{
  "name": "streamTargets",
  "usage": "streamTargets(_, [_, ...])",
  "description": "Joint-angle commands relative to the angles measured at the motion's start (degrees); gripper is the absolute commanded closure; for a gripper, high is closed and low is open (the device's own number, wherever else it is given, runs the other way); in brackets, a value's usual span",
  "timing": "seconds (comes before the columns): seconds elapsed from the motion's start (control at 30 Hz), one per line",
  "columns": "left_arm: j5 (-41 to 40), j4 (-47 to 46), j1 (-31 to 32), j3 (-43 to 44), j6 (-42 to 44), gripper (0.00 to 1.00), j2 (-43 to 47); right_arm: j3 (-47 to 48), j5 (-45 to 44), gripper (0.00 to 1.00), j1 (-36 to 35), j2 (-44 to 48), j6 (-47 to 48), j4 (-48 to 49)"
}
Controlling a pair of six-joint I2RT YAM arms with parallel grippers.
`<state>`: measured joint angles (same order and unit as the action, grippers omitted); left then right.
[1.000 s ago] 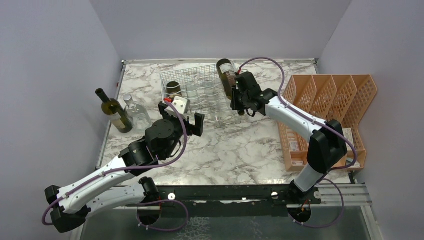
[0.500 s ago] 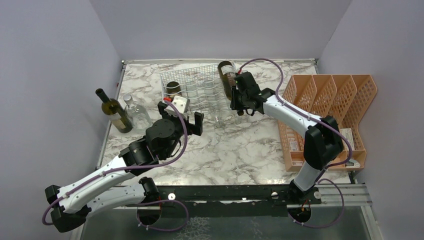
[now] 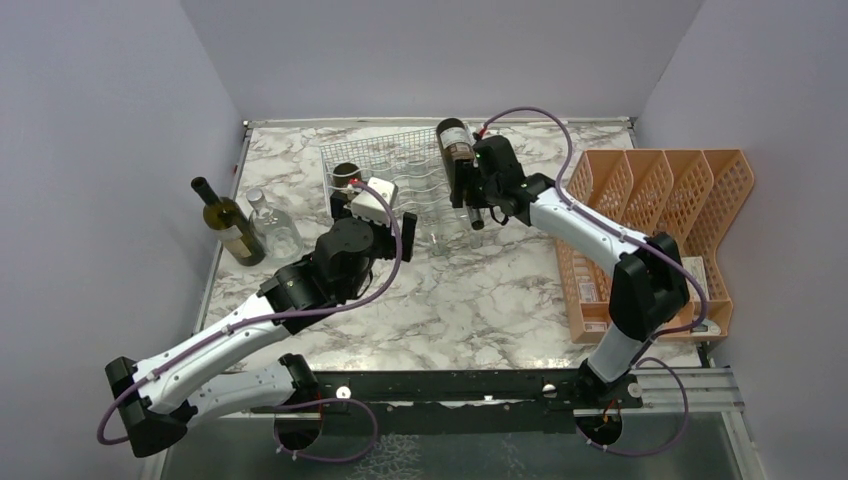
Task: Put the wine bottle on the wine rack
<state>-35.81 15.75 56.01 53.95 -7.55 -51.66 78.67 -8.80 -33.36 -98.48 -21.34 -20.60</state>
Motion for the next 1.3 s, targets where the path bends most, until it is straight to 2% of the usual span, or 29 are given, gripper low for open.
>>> streamTargets(0.0, [6.3, 1.3, -5.6, 2.6, -0.1, 0.01, -2.3, -1.1, -1.7, 0.26, 0.3, 5.8, 0.2, 3.4])
streamTargets(0.1, [12.2, 2.4, -14.0, 3.7, -1.9, 0.01, -4.5, -2.9, -2.2, 0.24, 0.3, 10.5, 0.2, 3.5])
streamTargets(0.2, [13.7, 3.7, -19.2, 5.0, -3.0, 0.01, -6.1, -5.7, -1.9, 0.24, 0.3, 15.7, 0.2, 3.7])
streamTargets(0.43, [2.6, 5.9, -29.2, 5.6, -5.1, 0.01, -4.5, -15.5, 4.9, 0.25, 0.3, 28.2, 1.4, 5.9])
streamTargets(0.6, [-0.4, 6.4, -37.4, 7.1, -4.9, 0.01, -4.9, -19.4, 11.4, 0.28, 0.3, 33.9, 3.0, 5.3])
streamTargets(0.73, [-0.4, 6.7, -43.0, 8.4, -5.5, 0.07, -6.5, -22.0, 16.2, 0.31, 0.2, 37.1, 3.1, 5.2])
streamTargets(0.97, [2.8, 8.8, -51.8, 10.5, -7.3, 0.21, -11.7, -25.4, 18.7, 0.34, 0.2, 41.4, 1.7, 6.3])
streamTargets(1.27, [7.6, 8.8, -57.3, 8.2, -10.3, 0.38, -16.6, -26.5, 20.3, 0.37, 0.3, 42.0, 1.3, 6.8])
